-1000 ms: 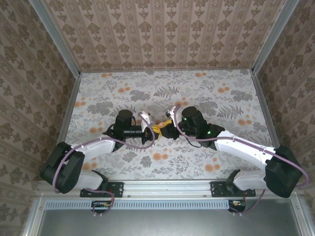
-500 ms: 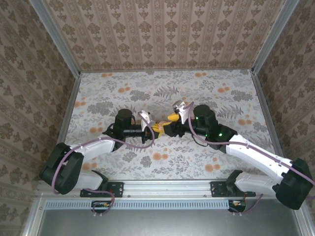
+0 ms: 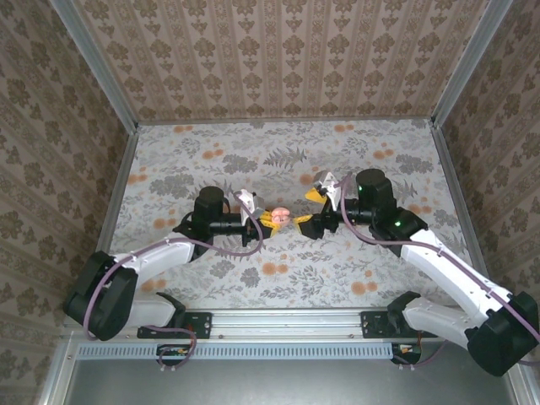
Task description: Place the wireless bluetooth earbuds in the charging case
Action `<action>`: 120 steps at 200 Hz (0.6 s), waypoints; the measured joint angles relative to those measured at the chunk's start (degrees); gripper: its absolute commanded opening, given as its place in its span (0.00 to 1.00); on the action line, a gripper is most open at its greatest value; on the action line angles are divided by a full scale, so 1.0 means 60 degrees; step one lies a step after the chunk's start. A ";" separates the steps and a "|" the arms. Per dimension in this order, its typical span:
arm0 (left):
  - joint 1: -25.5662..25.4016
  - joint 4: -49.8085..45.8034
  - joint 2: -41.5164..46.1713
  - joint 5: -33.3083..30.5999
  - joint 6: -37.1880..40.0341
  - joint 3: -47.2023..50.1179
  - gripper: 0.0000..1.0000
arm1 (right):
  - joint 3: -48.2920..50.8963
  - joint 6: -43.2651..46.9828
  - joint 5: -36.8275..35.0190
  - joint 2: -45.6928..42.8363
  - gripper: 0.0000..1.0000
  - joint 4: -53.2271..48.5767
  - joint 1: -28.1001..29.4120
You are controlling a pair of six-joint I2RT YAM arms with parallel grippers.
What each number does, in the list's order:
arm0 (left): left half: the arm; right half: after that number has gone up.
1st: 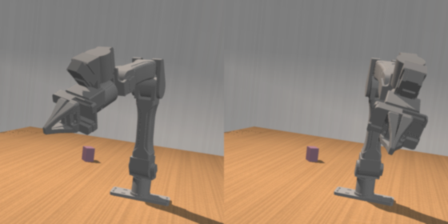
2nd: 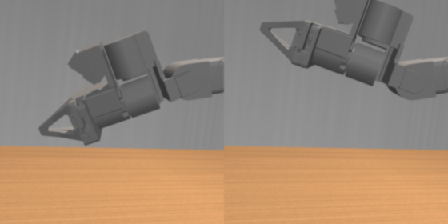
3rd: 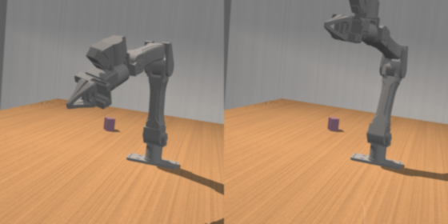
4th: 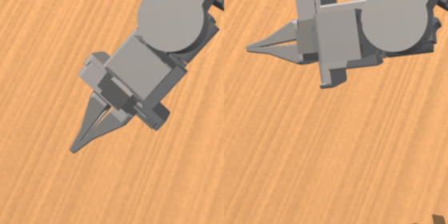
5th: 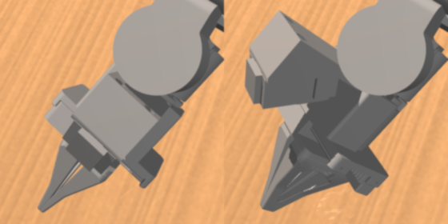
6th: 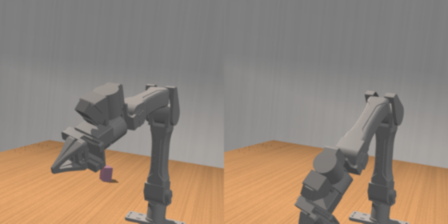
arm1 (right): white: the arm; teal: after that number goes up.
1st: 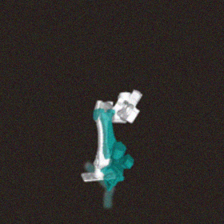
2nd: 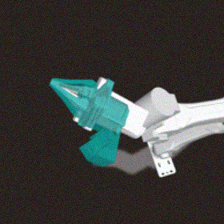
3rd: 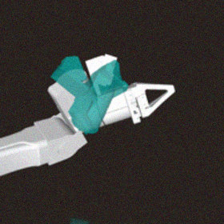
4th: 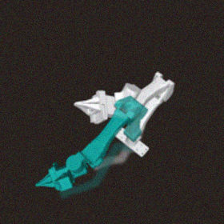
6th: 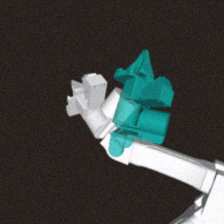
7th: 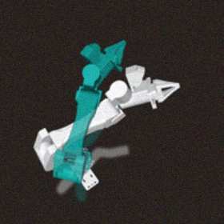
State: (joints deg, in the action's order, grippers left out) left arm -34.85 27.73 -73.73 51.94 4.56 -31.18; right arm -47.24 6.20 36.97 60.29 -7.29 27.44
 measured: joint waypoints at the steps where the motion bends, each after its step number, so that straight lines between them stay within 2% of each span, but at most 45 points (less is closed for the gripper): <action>1: 0.0000 0.0000 0.0000 0.0004 0.0004 0.0000 0.11 | -0.0007 0.0036 0.0036 0.0015 0.89 -0.0025 -0.0022; 25: -0.0018 -0.0055 0.0113 0.0066 0.0000 0.0000 0.11 | -0.0055 0.0710 0.0641 0.0204 0.86 -0.0226 -0.0178; 65: -0.0069 -0.0076 0.0233 0.0073 0.0004 0.0000 0.11 | -0.0055 0.1832 0.1643 0.0415 0.69 -0.0364 -0.0142; 120: -0.0080 -0.0127 0.0233 0.0102 0.0007 0.0000 0.11 | -0.0055 0.3490 0.2186 0.0729 0.57 -0.0474 0.0270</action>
State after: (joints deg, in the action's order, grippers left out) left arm -35.33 26.96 -72.34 52.56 4.60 -31.18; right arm -47.57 27.14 50.09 64.66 -10.13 29.06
